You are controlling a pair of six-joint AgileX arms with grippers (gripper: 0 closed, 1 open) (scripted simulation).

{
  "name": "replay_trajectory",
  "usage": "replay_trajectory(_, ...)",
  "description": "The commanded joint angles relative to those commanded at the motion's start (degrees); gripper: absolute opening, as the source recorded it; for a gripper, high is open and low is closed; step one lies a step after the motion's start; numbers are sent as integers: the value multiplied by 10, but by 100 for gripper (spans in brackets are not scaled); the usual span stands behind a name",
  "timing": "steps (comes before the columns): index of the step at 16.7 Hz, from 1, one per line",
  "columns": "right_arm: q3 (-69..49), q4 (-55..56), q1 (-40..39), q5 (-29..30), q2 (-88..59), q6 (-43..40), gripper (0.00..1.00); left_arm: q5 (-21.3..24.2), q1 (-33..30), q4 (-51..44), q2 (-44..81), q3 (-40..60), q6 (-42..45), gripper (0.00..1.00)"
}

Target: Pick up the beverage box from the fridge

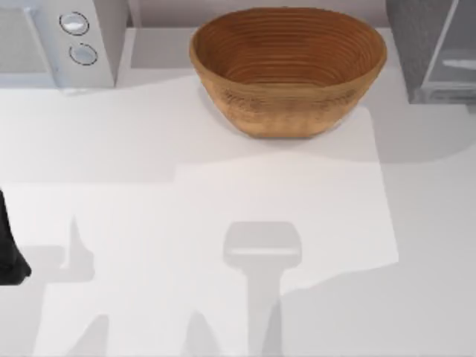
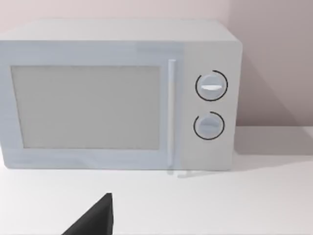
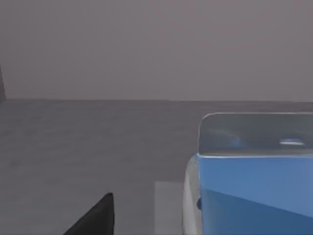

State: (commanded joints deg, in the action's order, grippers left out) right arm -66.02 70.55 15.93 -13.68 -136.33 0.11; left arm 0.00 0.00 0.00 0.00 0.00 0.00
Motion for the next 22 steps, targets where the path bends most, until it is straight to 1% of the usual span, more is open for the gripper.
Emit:
replay_trajectory(12, 0, 0, 0, 0, 0, 0, 2, 0, 0, 0, 0, 0, 0, 100)
replay_trajectory(13, 0, 0, 0, 0, 0, 0, 0, 0, 0, 0, 0, 0, 0, 100)
replay_trajectory(22, 1, -2, 1, 0, 2, 1, 0, 0, 0, 0, 0, 0, 0, 100)
